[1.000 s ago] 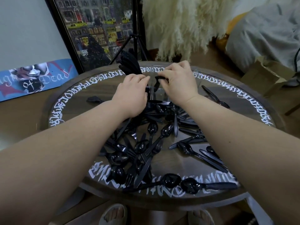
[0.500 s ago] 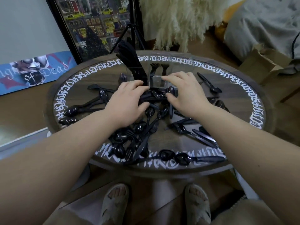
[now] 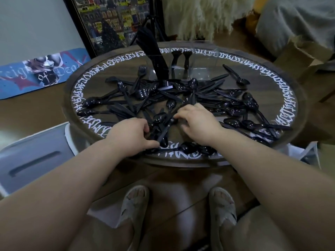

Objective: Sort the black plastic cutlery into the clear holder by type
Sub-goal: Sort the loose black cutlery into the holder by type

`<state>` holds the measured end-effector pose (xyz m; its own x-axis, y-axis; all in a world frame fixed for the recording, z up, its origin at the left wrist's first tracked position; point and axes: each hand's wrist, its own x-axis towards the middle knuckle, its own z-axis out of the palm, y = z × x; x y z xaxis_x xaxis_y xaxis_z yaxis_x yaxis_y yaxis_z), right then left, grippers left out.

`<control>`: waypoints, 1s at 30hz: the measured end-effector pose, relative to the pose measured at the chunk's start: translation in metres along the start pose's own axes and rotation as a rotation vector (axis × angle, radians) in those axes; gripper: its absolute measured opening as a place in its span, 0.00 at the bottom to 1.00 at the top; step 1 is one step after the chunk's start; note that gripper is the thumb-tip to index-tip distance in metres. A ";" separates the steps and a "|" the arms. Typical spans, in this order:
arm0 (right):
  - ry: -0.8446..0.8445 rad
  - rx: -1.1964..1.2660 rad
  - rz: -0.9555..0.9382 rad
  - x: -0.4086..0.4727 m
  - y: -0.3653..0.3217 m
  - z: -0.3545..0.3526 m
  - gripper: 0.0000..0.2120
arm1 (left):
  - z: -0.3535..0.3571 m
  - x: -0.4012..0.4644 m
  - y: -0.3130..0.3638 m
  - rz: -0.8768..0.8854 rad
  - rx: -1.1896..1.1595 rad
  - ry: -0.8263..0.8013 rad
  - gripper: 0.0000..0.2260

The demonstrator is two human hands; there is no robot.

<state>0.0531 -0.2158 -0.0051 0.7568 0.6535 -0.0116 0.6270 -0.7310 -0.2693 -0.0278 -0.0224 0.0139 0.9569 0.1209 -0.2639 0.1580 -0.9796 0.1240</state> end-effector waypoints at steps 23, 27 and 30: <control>0.022 -0.202 -0.018 0.019 -0.006 0.007 0.13 | 0.004 0.021 -0.020 0.120 -0.180 0.258 0.14; 0.036 -0.135 0.049 0.019 -0.003 0.004 0.12 | 0.006 0.025 -0.031 0.034 -0.015 0.234 0.21; 0.059 -0.066 0.066 0.019 -0.006 0.004 0.12 | 0.011 0.027 -0.031 -0.001 0.020 0.184 0.22</control>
<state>0.0632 -0.1986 -0.0076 0.8055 0.5919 0.0302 0.5845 -0.7850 -0.2055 -0.0093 0.0091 -0.0075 0.9854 0.1478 -0.0844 0.1562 -0.9822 0.1046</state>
